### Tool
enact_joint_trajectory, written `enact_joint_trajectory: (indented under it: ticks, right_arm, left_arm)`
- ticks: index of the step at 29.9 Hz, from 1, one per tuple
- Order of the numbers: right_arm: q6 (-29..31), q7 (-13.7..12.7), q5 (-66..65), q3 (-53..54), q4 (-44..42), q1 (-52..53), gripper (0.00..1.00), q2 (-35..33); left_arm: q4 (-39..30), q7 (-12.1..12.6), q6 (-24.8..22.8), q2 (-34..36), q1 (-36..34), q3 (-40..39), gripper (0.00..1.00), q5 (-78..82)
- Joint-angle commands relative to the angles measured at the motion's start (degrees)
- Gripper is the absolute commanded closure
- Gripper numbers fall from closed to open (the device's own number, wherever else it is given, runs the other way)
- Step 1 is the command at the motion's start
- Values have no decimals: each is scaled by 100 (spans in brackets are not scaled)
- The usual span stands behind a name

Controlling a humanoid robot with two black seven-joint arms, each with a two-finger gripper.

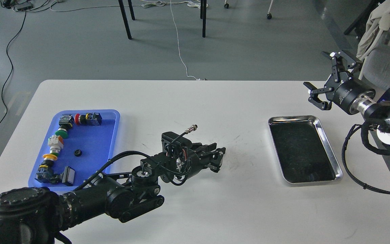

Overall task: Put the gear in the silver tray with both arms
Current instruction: 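Release the gear on the table center and withdraw the left gripper, then reach the right gripper down toward the black gear on the table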

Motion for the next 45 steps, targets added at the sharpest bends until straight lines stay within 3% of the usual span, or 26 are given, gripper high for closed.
enact_joint_trajectory:
  ticks: [1,6,10,14,18,24,30,34,45]
  right_arm:
    - [-1,-308,-373,0,105,202,1,-10]
    - [34,-677,-1084,-227,175,852,1,-19]
    - [42,-722,-1323,-1473,184,1871,1,7]
    - [42,-740,-1559,-3336,692,2890,1,174]
    - [42,-766,-2287,-4875,869,3726,1,1086]
    - [16,-845,-3573,-6880,615,4290,1,2721]
    - [200,-950,-3573,-7365,246,4334,1,3329]
    - [657,-924,-3573,-7409,245,4439,2,3356]
    - [939,-915,-3564,-7523,-150,4352,8,3594]
  left_arm:
    - [-148,-6,82,0,118,-372,2,-138]
    - [-412,-6,82,0,154,-1504,2,-533]
    - [-754,30,82,26,92,-2305,2,-1252]
    - [-1219,65,73,1166,83,-2929,2,-2447]
    - [-1659,82,64,2151,110,-3291,2,-3870]
    - [-1818,82,91,2750,180,-3695,2,-4629]
    - [-2213,74,170,2997,540,-4020,2,-4621]
    - [-2275,65,179,3023,681,-4073,2,-4621]
    - [-2310,12,179,2953,716,-4117,2,-4621]
